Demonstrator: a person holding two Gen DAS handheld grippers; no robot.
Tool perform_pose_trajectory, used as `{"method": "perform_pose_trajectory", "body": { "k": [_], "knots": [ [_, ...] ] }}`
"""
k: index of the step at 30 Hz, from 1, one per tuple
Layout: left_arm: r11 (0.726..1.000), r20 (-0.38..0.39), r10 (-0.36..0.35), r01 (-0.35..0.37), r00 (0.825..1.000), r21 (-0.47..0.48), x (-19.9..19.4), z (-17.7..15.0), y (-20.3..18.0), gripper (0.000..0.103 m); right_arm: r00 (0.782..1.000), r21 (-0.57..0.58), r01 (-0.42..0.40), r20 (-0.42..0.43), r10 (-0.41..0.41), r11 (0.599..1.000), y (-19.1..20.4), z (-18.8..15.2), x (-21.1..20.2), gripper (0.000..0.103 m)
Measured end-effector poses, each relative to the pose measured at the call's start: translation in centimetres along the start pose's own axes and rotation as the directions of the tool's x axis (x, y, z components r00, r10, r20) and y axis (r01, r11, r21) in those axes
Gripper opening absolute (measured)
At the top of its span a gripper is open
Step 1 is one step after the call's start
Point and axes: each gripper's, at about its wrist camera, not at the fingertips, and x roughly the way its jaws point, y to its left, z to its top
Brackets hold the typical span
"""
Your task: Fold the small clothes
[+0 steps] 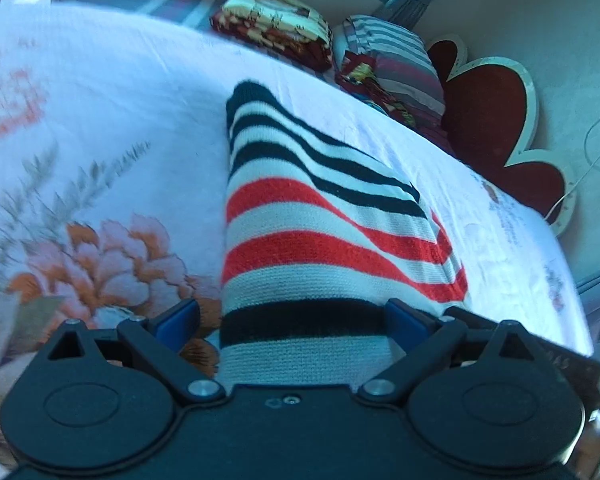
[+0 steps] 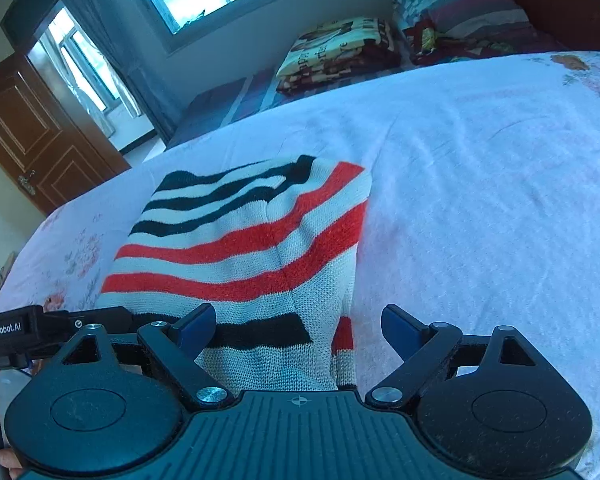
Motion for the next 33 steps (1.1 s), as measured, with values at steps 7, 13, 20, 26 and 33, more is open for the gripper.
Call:
{"method": "perform_pose_trajectory", "body": {
  "k": [7,13,20,26,33],
  "knots": [
    [0.999,-0.007,-0.044,0.044,0.999,-0.013,1.8,0.0,-0.4,0.086,0.999,0.01,-0.037,-0.02,0.038,0.999,-0.9,-0.2,2.0,0.089],
    [1.0,0.028,0.029,-0.029,0.999,0.004,2.1,-0.4,-2.1,0.083,0.999,0.005,-0.048,-0.021,0.048,0.999,0.2,0.0,1.9,0.052],
    [0.997,0.026,0.07,-0.071,0.997,0.024,2.0,-0.3,-2.7,0.079,0.999,0.012,-0.039,-0.02,0.039,0.999,0.4,-0.1,2.0,0.049],
    [0.992,0.041,0.093,-0.096,0.995,0.08,1.1,-0.3,-4.0,0.069,0.999,0.054,-0.036,0.007,0.035,0.998,1.0,0.0,0.8,0.036],
    [0.989,0.08,0.084,-0.092,0.993,0.114,-1.7,0.0,-4.1,0.065,0.994,0.083,-0.103,0.042,0.1,0.991,3.0,-0.1,-1.5,0.034]
  ]
}}
